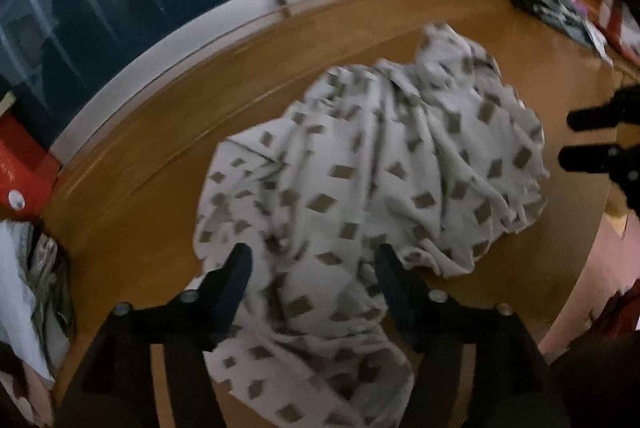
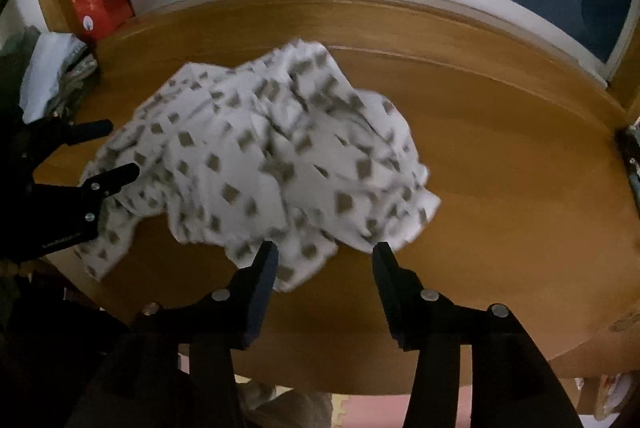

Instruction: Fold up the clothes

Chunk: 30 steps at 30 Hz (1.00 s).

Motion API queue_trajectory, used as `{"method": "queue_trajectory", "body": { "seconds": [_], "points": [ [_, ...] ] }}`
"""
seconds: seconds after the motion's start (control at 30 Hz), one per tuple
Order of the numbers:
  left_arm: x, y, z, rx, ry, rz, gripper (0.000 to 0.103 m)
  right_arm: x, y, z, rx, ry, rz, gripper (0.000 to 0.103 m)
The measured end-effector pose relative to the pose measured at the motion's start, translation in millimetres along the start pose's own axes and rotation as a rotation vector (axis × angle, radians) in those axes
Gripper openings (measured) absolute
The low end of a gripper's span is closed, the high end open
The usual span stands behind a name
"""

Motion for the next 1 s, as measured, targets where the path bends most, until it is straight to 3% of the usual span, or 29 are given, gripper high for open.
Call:
{"method": "queue_trajectory", "body": {
  "seconds": [0.27,0.5,0.53,0.57,0.6,0.63,0.8,1.0],
  "points": [
    [-3,-40,29,0.063,-0.094,-0.079,0.062,-1,-52,6,0.004,-0.054,-0.038,0.050],
    [1,-43,36,0.055,-0.047,-0.064,0.062,12,-72,5,0.011,-0.058,-0.017,0.050],
    [2,-43,34,0.048,-0.026,-0.063,0.057,14,-74,3,0.014,-0.054,-0.015,0.049],
    [2,-44,31,0.039,-0.002,-0.069,0.031,16,-76,2,0.019,-0.051,-0.013,0.043],
    [2,-43,27,0.041,0.022,-0.074,0.011,17,-76,1,0.034,-0.054,-0.008,0.033],
    [3,-40,23,0.042,0.046,-0.073,0.011,18,-77,1,0.072,-0.068,-0.008,0.011],
    [15,-9,-4,0.044,0.153,-0.007,0.008,24,-64,9,0.115,-0.085,0.040,0.008],
    [40,26,-36,0.074,0.226,0.067,0.008,40,-15,39,0.106,-0.064,0.140,0.008]
  ]
}}
Point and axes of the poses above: each gripper's, at about its wrist camera, not at the fingertips, and y roughly against the way its jaws point, z to its right, x to its top, the point moved 1 cm from there along -y, roughly the way its jaws point, and after that the axes turned 7 degrees about z, right-handed, at the moved point
